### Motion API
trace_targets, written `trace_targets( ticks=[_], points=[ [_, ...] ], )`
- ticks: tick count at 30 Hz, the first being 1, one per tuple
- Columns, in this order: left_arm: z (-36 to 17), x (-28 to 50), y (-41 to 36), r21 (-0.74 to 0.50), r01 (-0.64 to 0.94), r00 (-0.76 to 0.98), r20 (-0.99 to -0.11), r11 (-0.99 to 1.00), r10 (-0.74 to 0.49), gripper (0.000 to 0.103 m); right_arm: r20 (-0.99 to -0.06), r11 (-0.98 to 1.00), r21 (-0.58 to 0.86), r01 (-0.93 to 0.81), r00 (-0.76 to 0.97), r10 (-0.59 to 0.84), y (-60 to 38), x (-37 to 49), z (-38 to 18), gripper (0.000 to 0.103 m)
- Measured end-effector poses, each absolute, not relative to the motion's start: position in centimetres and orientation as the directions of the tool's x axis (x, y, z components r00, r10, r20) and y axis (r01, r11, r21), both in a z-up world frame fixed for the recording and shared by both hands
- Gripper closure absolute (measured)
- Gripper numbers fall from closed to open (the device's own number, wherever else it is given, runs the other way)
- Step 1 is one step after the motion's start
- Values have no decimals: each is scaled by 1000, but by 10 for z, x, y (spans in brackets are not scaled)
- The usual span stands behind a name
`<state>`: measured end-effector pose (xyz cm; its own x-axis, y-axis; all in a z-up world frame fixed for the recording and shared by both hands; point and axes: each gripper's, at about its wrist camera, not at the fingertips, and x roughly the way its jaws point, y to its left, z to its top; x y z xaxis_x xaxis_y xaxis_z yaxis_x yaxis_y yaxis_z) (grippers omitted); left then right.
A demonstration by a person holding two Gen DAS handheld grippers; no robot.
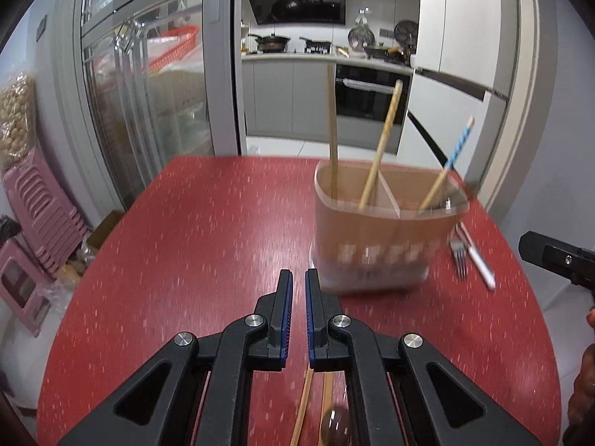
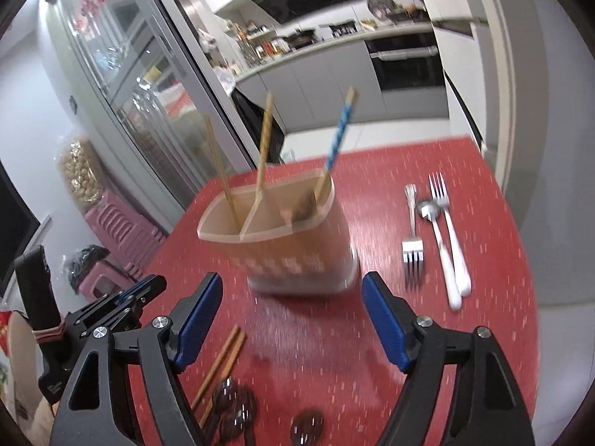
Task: Organize utensils
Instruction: 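Withdraw both tools back toward the remaining spoons and chopsticks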
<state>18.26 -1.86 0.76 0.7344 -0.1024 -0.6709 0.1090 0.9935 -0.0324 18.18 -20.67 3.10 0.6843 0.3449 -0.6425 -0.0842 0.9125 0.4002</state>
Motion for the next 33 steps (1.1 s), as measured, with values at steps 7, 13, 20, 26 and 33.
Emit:
trace_targets(
  ticks=[7, 13, 20, 26, 33],
  points=[
    [-23, 149, -4, -38, 95, 687, -720, 995, -93, 73, -730, 919, 394, -23, 599, 329, -204, 154, -3, 20],
    [-48, 127, 19, -61, 40, 647, -759, 997, -73, 0, -767, 920, 392, -1, 553, 327, -200, 133, -24, 11],
    [-75, 116, 33, -2, 31, 636, -772, 1000, -21, 0, -805, 926, 378, 22, 501, 317, -189, 121, -41, 8],
    [-98, 118, 44, 13, 34, 592, -806, 999, -10, 0, -856, 942, 335, 26, 425, 293, -172, 111, -60, 8],
    [-106, 120, 41, 24, 98, 561, -827, 995, -36, 0, -889, 957, 286, 40, 384, 250, -163, 105, -74, 8]
  ],
)
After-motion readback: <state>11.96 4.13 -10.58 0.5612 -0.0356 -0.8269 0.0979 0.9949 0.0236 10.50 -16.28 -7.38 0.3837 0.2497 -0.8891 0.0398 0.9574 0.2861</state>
